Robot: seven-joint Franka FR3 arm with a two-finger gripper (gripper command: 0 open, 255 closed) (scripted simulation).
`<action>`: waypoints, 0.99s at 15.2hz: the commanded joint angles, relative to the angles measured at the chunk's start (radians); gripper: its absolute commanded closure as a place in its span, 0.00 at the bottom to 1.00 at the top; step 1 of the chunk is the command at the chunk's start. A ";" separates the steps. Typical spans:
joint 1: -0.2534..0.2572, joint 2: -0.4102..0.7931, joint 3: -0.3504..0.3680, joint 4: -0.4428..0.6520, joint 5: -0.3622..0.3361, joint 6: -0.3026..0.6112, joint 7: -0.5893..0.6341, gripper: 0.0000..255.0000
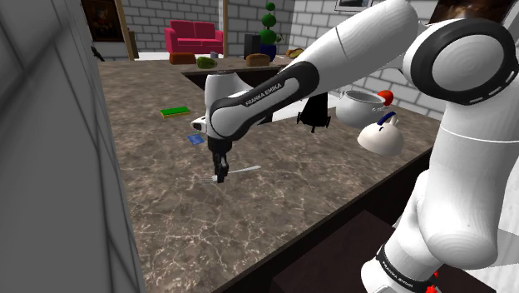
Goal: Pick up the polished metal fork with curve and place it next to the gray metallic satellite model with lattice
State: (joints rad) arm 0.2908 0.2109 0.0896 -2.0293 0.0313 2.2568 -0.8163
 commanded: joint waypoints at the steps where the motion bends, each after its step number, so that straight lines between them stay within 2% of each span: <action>1: 0.000 -0.015 0.001 0.010 0.001 -0.026 0.001 1.00; 15: -0.002 -0.092 0.001 0.107 0.005 -0.199 0.003 1.00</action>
State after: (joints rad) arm 0.2884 0.1248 0.0904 -1.9324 0.0363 2.0739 -0.8142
